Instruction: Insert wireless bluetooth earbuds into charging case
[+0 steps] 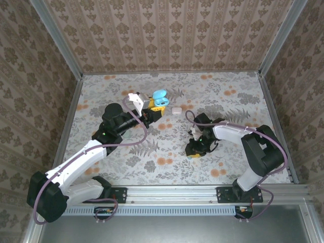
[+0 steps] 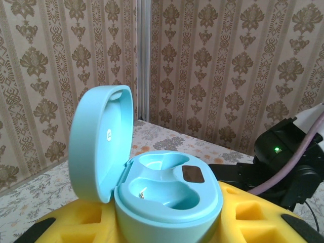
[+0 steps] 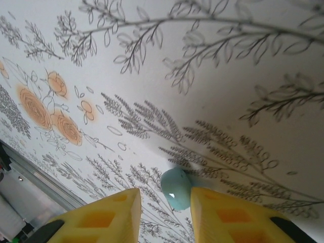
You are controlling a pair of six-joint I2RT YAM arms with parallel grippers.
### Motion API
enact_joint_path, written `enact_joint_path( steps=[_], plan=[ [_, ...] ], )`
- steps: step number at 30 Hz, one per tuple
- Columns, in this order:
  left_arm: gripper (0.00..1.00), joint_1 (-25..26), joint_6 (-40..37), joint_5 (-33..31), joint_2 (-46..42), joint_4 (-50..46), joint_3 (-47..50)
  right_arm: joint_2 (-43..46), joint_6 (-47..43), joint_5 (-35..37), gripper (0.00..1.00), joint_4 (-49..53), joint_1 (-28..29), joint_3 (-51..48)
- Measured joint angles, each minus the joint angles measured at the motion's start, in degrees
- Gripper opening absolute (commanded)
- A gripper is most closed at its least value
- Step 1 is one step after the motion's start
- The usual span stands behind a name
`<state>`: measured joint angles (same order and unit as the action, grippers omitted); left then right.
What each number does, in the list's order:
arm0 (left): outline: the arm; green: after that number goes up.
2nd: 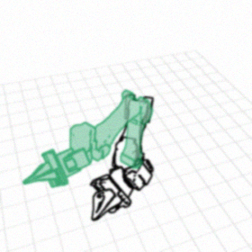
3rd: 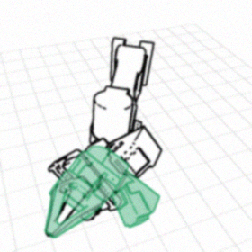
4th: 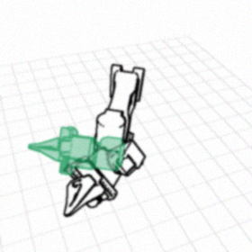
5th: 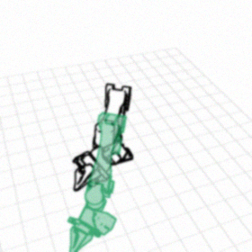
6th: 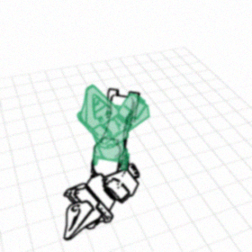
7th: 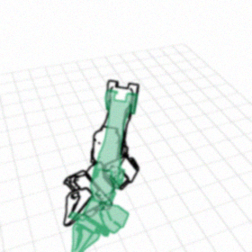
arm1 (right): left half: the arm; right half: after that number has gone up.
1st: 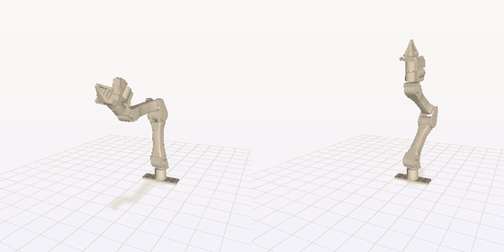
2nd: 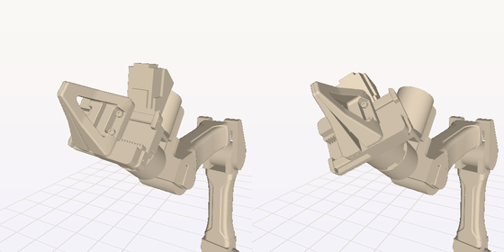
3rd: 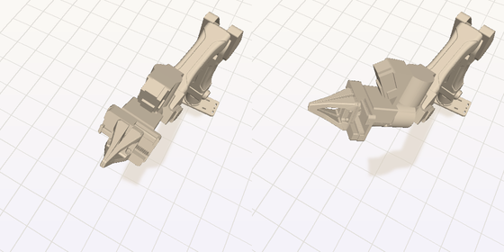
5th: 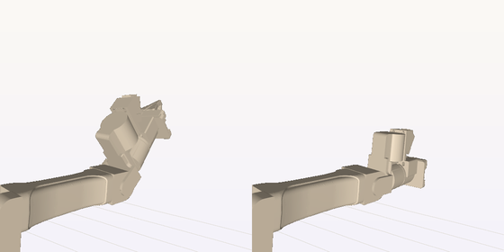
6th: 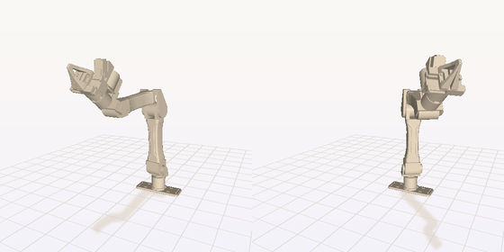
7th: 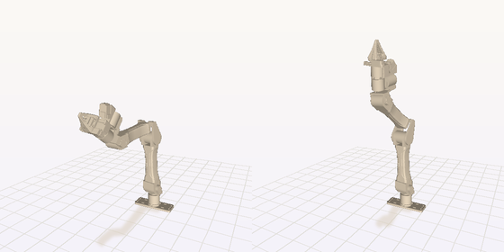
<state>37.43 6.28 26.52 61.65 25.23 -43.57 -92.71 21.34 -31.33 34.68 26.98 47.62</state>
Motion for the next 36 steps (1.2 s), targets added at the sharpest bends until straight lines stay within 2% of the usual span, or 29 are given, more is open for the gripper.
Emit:
enact_joint_path(
  steps=[10,23,36],
  plan=[
    [0.27,0.0,0.1,0.0,0.0,0.0,0.0,1.4,1.4,1.7,0.35,0.6,1.1,-0.5],
    [0.27,0.0,0.1,-0.8,-0.4,-0.7,0.0,3.6,2.0,10.2,0.36,5.9,3.5,4.8],
    [0.27,0.0,0.1,-1.1,-0.8,-1.1,0.0,-3.3,0.7,16.7,0.36,12.4,8.4,12.0]
  ],
)
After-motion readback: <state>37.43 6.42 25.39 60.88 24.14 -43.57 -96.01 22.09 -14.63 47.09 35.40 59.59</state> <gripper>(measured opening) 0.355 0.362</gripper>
